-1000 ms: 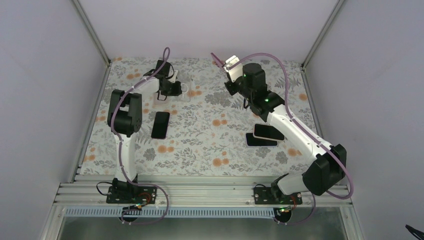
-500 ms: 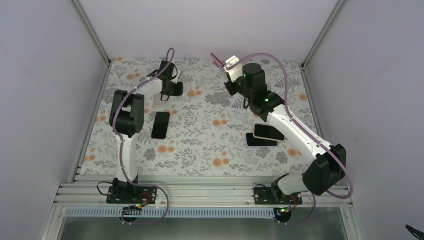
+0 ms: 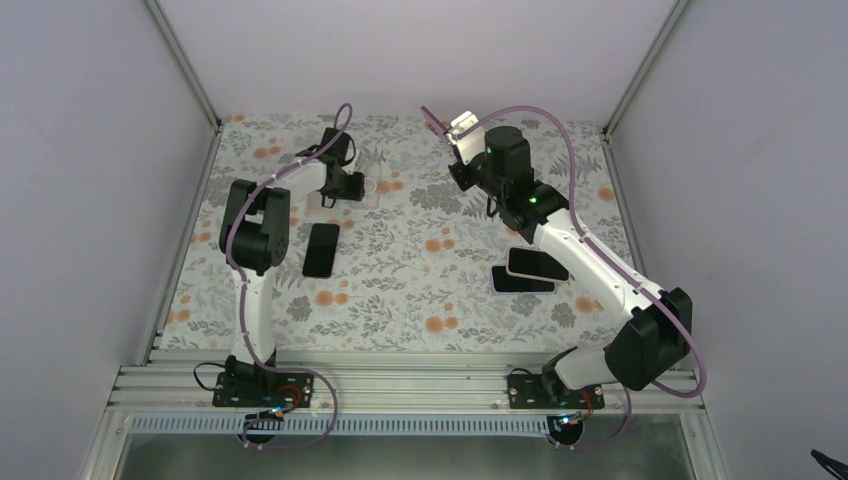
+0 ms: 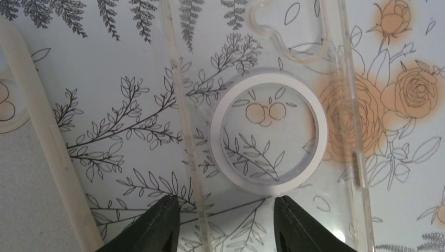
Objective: Take the phone out of the phone case
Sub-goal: Place the phone case at the center of the board.
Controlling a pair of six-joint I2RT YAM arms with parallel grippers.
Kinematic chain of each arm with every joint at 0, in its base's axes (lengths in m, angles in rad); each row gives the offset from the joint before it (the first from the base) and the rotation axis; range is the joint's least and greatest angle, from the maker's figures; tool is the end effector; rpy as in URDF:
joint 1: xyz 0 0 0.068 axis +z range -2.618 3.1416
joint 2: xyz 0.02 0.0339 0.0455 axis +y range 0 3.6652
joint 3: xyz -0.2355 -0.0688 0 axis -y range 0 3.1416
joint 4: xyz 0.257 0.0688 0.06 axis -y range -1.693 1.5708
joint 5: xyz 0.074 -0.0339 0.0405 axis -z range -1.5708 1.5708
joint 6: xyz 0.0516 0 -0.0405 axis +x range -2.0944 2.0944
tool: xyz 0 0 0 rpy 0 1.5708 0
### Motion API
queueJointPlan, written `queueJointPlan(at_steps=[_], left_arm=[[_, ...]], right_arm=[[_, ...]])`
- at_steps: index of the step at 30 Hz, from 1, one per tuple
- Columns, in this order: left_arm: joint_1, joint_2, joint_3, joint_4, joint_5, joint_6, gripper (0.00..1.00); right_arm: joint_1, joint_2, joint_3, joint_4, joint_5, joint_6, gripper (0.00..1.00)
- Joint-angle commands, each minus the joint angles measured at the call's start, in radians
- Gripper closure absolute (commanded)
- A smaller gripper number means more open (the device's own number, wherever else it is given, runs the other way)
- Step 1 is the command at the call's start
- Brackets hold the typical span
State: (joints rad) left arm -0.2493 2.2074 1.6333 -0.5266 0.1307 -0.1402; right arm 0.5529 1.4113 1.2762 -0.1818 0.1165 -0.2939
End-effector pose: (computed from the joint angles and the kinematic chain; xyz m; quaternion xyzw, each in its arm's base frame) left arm 0.4490 -0.1213 0.1021 0.0681 0.9682 -0.1073 0.2157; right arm 0.3132 0.1862 0.3318 -0.3010 0.7511 0.0289 0.5869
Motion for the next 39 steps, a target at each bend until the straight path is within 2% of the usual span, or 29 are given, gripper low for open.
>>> queueJointPlan(at_steps=[1, 7, 16, 24, 29, 33, 39], left_arm=[[0.003, -0.059, 0.027, -0.054, 0.025, 0.005, 0.53], [0.02, -0.194, 0.074, -0.041, 0.093, -0.011, 0.45], [0.093, -0.439, -0.003, 0.09, 0.292, -0.112, 0.37], [0.114, -0.62, 0.014, 0.223, 0.417, -0.186, 0.29], [0.114, -0.685, 0.008, 0.328, 0.573, -0.313, 0.29], [0.114, -0.715, -0.027, 0.433, 0.668, -0.457, 0.25], [0.114, -0.733, -0.173, 0.63, 0.763, -0.669, 0.24]], right_arm=[[-0.009, -0.026, 0.009, 0.053, -0.017, 0.005, 0.96], [-0.006, -0.023, 0.041, 0.052, -0.025, -0.03, 0.96], [-0.001, -0.015, 0.121, 0.09, 0.025, -0.172, 0.96], [0.051, 0.027, 0.196, 0.202, 0.163, -0.352, 0.96], [0.122, 0.058, 0.2, 0.336, 0.277, -0.489, 0.96], [0.177, 0.073, 0.172, 0.449, 0.357, -0.601, 0.96], [0.268, 0.088, 0.059, 0.697, 0.46, -0.833, 0.96]])
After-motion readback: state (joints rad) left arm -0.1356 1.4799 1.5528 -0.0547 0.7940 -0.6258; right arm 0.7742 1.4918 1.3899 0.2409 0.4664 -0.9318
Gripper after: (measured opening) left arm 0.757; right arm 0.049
